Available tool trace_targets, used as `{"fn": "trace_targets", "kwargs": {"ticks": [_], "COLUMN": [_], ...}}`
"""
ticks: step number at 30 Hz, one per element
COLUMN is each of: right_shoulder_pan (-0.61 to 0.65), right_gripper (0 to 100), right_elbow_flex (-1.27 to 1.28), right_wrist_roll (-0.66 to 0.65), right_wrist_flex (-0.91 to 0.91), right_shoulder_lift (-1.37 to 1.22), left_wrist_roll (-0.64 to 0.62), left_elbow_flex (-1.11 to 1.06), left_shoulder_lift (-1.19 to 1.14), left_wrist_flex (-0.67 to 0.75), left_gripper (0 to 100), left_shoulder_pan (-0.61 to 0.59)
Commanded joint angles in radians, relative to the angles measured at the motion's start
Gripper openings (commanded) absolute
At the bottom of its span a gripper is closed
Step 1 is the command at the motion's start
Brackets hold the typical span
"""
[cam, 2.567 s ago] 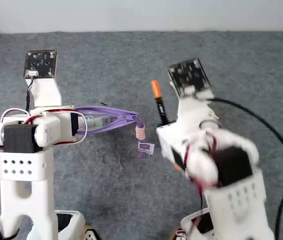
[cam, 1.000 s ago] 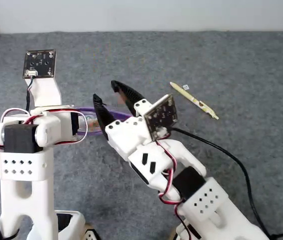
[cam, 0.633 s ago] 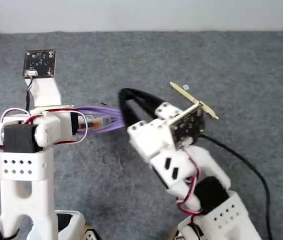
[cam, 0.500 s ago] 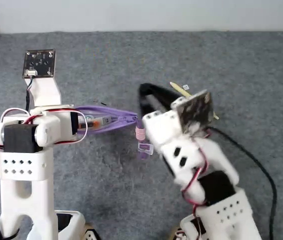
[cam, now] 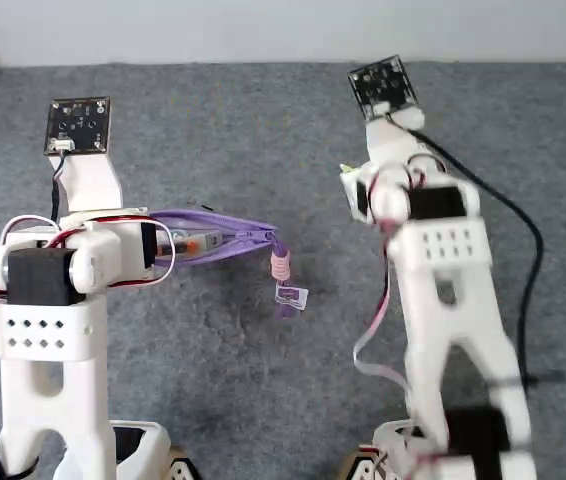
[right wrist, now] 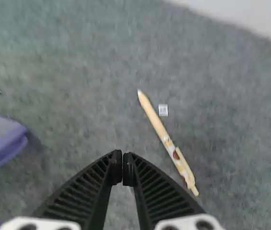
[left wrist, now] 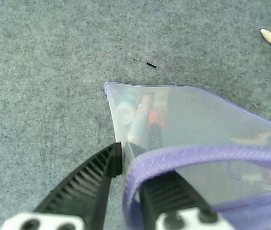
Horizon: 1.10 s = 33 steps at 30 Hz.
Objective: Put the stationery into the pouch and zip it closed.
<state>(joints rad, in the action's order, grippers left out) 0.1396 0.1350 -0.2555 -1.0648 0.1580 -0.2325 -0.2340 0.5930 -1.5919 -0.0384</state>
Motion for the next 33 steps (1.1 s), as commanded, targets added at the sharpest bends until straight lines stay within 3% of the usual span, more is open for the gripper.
{"fn": "trace_targets", "kwargs": {"ticks": [1, 6, 13, 23, 33], "right_shoulder_pan": [-0.025, -0.033, -0.036, -0.054, -0.070], "right_gripper": [9.0, 27.3, 21.4, 21.4, 21.3], "right_elbow_flex": [-0.210, -0.427, -0.600, -0.832, -1.091], "right_wrist_roll": [-0.058, -0.109, -0.209, -0.295, -0.298], "right_wrist_flex": [-0.094, -0.205, -0.199, -0.128, -0.203], "right_shoulder_lift": [-0.168, -0.369, -0.607, -0.908, -1.170], "left_wrist_roll": [-0.005, -0.005, -0.005, 0.015, 0.011], "left_elbow_flex": [0.031, 0.031, 0.030, 0.030, 0.030], "left_shoulder_lift": [0.002, 0.002, 0.002, 0.002, 0.002], "left_wrist_flex": [0.025, 0.025, 0.025, 0.025, 0.025], "left_gripper": [1, 1, 1, 1, 1], "left_shoulder_pan": [0.006, 0.006, 0.006, 0.003, 0.003]}}
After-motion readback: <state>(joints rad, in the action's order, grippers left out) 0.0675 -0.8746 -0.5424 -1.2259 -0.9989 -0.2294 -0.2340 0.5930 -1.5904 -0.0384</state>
